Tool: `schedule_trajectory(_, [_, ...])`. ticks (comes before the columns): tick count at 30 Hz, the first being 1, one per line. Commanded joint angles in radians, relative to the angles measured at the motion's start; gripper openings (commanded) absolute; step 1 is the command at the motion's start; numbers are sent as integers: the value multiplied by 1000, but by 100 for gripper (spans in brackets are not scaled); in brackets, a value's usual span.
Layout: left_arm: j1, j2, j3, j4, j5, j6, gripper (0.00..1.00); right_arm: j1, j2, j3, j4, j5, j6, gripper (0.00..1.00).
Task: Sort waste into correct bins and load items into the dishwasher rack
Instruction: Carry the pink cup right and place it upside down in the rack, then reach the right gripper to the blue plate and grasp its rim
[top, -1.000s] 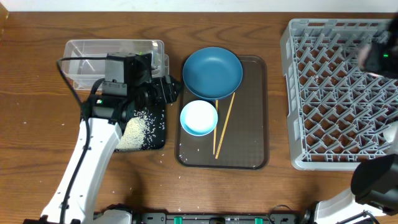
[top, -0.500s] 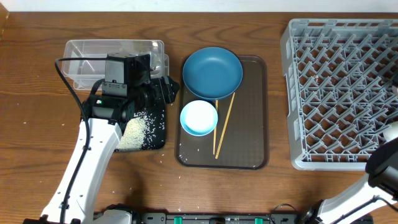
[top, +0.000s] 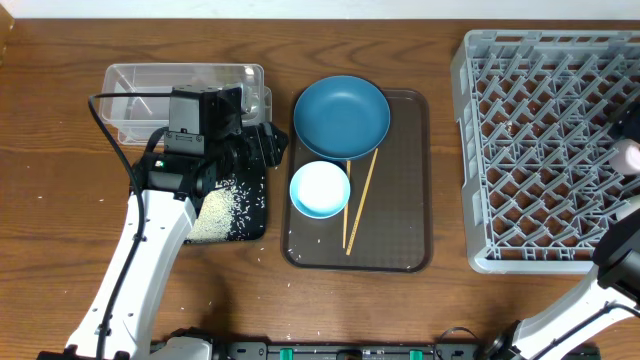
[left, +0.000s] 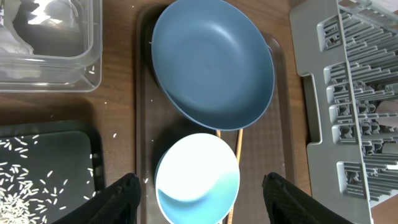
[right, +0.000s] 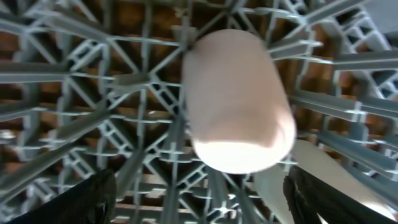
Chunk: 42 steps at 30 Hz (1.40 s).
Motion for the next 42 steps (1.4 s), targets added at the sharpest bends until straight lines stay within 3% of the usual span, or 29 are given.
schedule_trajectory(1, [2,2,6,-8,-13,20,66,12,-95,32,15,-165,6,79])
schedule_trajectory(7, [2,2,6,-108,-122,20,67,122,-150,32,40,-444,-31,76])
schedule_trajectory(12, [2,2,6,-197,-197,20,67,307,-142,30,61,-459,-82,76])
schedule_trajectory(18, [2,2,6,-212,-197,20,67,560,-101,29,129,-270,-93,75])
schedule_trajectory(23, [2,2,6,-211,-197,20,67,714,-18,29,158,-110,-19,72])
schedule_trajectory(32, [2,2,6,-211,-196,20,67,826,161,29,193,-82,113,62])
schedule_trajectory(36, [2,2,5,-211,-197,20,67,844,221,29,219,-155,131,60])
schedule_trajectory(42, [2,2,5,-211,-196,20,67,859,258,29,218,-154,131,47])
